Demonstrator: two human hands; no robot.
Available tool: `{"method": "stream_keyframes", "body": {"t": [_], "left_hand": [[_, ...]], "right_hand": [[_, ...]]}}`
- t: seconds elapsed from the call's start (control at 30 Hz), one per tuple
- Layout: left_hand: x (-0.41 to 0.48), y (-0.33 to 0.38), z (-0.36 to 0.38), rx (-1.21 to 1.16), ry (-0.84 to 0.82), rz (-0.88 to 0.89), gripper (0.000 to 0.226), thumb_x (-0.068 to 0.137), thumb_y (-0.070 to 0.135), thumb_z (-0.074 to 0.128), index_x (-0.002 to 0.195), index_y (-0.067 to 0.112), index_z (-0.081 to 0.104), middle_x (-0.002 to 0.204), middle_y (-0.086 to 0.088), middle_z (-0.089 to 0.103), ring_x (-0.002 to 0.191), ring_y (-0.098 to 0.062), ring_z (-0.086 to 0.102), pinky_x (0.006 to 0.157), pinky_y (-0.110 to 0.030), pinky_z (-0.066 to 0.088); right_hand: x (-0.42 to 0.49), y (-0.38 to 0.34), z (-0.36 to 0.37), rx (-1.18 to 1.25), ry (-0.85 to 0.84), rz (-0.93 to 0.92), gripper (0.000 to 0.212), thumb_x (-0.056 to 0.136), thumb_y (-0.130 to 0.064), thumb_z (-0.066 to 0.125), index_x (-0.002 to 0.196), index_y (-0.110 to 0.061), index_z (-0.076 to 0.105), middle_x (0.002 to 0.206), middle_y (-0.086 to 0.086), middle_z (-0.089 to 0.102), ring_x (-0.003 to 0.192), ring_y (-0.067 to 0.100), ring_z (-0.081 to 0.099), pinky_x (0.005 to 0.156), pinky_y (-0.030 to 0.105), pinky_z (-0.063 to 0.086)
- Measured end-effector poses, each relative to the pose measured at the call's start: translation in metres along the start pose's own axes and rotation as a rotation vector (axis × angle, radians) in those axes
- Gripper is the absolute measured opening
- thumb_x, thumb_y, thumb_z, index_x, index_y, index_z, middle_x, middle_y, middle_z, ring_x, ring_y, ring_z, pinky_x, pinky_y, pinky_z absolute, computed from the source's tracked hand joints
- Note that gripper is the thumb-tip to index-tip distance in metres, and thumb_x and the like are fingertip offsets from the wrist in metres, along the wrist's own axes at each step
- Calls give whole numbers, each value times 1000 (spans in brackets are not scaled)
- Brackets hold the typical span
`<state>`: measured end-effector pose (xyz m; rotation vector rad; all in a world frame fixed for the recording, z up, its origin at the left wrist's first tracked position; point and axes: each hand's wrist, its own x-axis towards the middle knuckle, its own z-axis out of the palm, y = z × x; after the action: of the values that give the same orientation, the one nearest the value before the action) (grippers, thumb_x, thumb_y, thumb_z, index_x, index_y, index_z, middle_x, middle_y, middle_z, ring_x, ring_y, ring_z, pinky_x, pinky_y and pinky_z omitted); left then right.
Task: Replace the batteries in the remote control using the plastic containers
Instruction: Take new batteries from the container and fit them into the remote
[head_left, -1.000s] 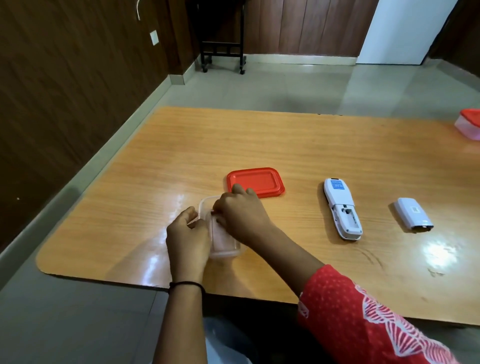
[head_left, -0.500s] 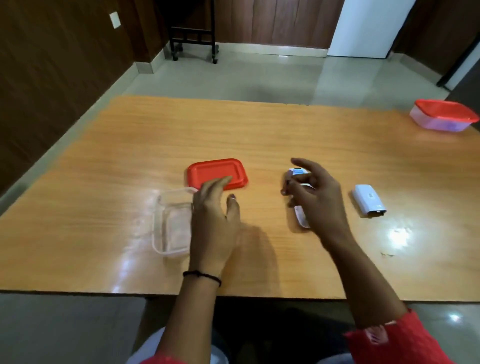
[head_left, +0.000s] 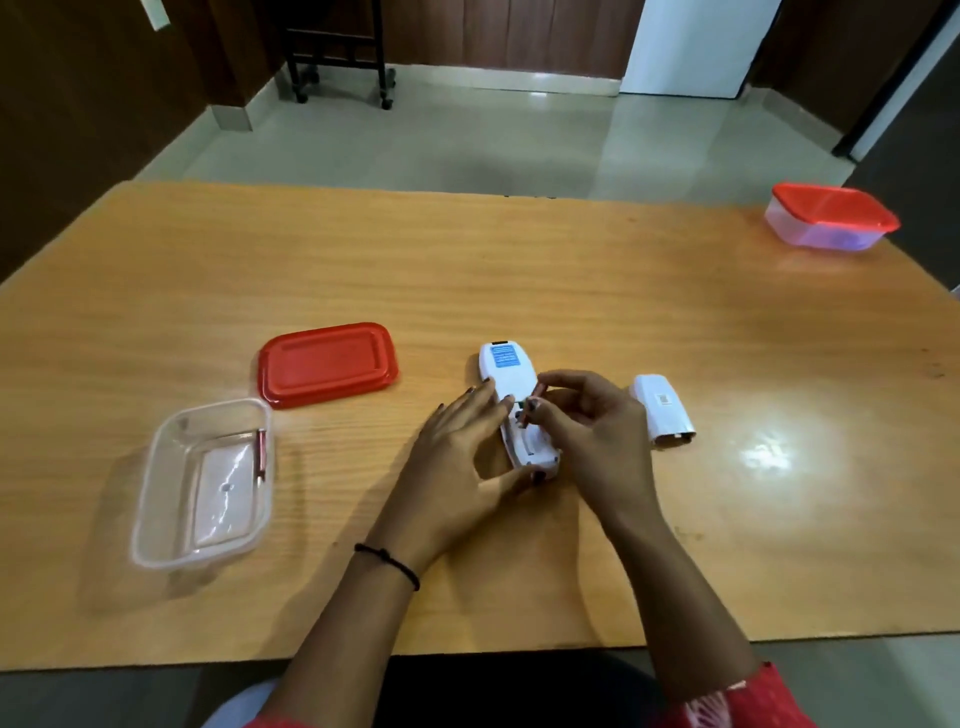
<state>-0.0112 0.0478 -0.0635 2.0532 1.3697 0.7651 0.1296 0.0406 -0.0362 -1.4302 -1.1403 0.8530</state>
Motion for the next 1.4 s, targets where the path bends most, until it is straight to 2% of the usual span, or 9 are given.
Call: {"method": "stream_keyframes", "body": {"t": [0.13, 0.23, 0.47, 0.57, 0.77, 0.97, 1.17, 1.27, 1.4], "left_hand": [[0, -3, 2, 4, -13, -6, 79, 70, 54, 63, 140, 27, 39, 154, 8, 26, 141, -4, 25, 118, -33, 14], [0, -3, 2, 4, -14, -12, 78, 70, 53, 61, 141, 29, 38, 154, 12, 24, 140, -1, 24, 118, -28, 9], [-1, -4, 2, 19, -16, 0, 75, 76, 47, 69, 141, 30, 37, 154, 14, 21, 141, 0, 21, 119, -29, 8], [-2, -4, 2, 15, -31, -5, 77, 75, 52, 68, 142, 31, 36, 154, 14, 20, 141, 0, 21, 119, -28, 7], [-2, -5, 2, 18, -24, -4, 75, 76, 47, 69, 142, 31, 36, 155, 12, 22, 141, -1, 22, 119, -30, 8], [-2, -6, 2, 12, -37, 1, 78, 74, 55, 64, 142, 30, 35, 155, 10, 22, 141, -2, 22, 118, -27, 6], [-1, -6, 3, 15, -47, -3, 77, 76, 50, 65, 143, 29, 34, 156, 11, 21, 142, -1, 21, 118, -26, 5], [-1, -7, 4, 11, -30, -11, 76, 76, 48, 67, 143, 31, 35, 155, 12, 22, 141, -2, 22, 119, -29, 7], [1, -6, 4, 4, -26, -20, 75, 76, 44, 70, 142, 29, 36, 155, 11, 25, 141, -2, 24, 118, -27, 7]], "right_hand": [[-2, 6, 1, -313, -25, -155, 17, 81, -18, 70, 95, -27, 67, 79, -14, 66, 85, 3, 60, 71, 14, 44], [0, 4, -4, -391, -3, -222, 18, 82, -18, 69, 98, -25, 67, 78, -18, 63, 84, 3, 55, 70, 8, 39], [2, -6, -16, 20, -24, -23, 21, 87, -4, 59, 99, -19, 68, 75, -5, 67, 68, 8, 69, 57, 14, 46], [3, -9, -17, 157, -66, 46, 25, 90, -4, 55, 108, -16, 67, 75, -3, 62, 54, 8, 62, 50, 16, 43], [4, 0, -12, -60, -69, -10, 18, 77, -6, 74, 91, -16, 68, 81, -3, 71, 76, 8, 68, 69, 18, 53], [2, 2, -9, -298, -83, -140, 24, 86, -5, 63, 103, -19, 71, 81, -10, 68, 78, -2, 62, 68, 5, 42], [6, 5, 0, -349, 0, -183, 9, 78, -14, 73, 87, -14, 71, 75, -8, 69, 73, 2, 60, 63, 4, 40], [5, 7, 4, -430, -38, -179, 4, 78, -16, 72, 82, -16, 75, 76, -1, 69, 68, 9, 57, 61, 5, 38], [2, 7, 5, -677, 25, -290, 21, 85, -29, 66, 84, -10, 74, 84, -5, 48, 86, 14, 42, 64, 17, 26]]}}
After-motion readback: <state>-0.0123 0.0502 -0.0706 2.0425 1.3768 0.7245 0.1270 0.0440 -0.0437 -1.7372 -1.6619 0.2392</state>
